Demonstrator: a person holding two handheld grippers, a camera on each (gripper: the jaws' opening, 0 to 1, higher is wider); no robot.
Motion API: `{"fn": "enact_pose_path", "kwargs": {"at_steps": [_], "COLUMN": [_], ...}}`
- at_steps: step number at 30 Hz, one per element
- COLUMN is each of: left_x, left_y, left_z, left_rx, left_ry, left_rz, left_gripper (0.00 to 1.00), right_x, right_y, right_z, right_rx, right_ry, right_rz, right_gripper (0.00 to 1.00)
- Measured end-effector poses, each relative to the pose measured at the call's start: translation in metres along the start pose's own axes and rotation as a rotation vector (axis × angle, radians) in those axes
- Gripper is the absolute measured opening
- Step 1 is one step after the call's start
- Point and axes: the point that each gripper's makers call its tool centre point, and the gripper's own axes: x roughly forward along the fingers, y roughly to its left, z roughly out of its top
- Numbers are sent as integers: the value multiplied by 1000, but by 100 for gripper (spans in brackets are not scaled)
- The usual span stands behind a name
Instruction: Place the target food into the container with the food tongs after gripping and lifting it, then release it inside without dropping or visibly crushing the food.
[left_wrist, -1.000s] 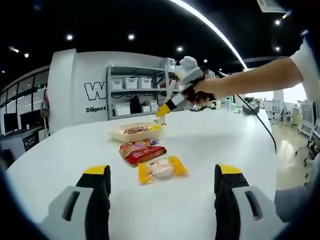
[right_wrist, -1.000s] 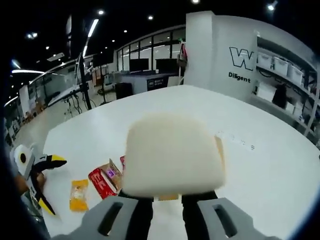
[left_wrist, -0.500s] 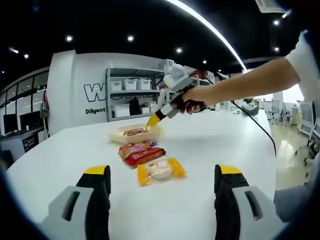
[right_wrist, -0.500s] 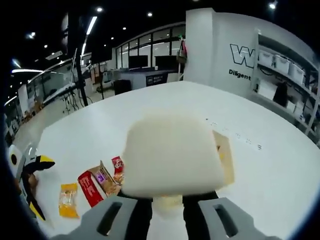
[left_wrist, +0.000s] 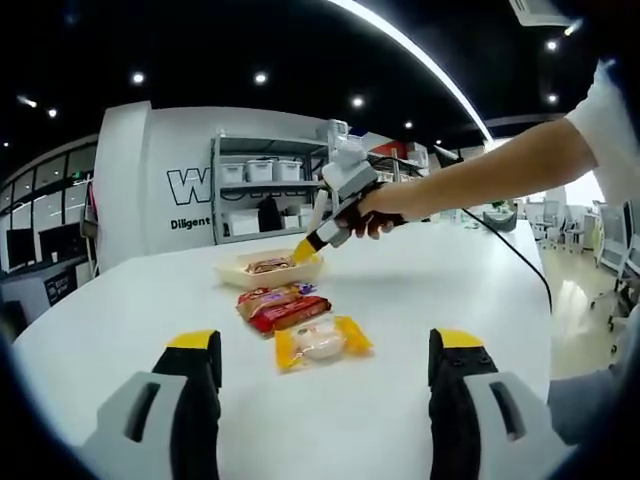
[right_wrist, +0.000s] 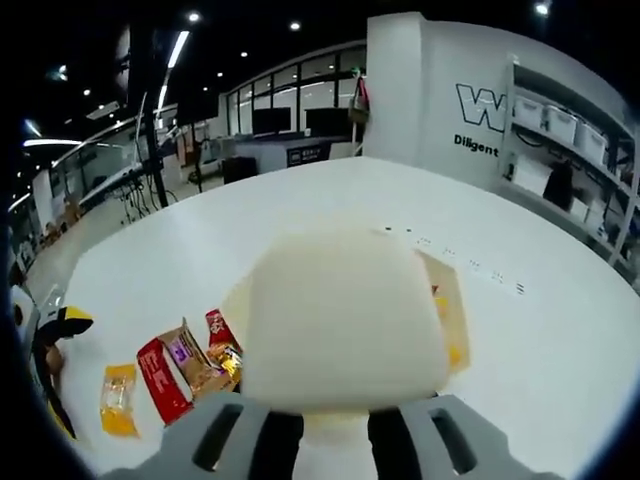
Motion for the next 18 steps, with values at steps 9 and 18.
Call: {"fn": "enact_pose_path", "kwargs": {"at_steps": [9, 18], "left_x": [0, 0], "left_y": [3, 5], "left_z": [-2, -1], "left_rx": [-11, -20], "left_ry": [1, 2], "left_rz": [4, 19], "left_gripper": [84, 89], "right_x": [-5, -32], "right_y": [4, 35], "right_z": [2, 13], "right_rx": [18, 19], "right_ry": [-21, -88], "right_rz": [-1, 86], "right_gripper": [18, 18]}}
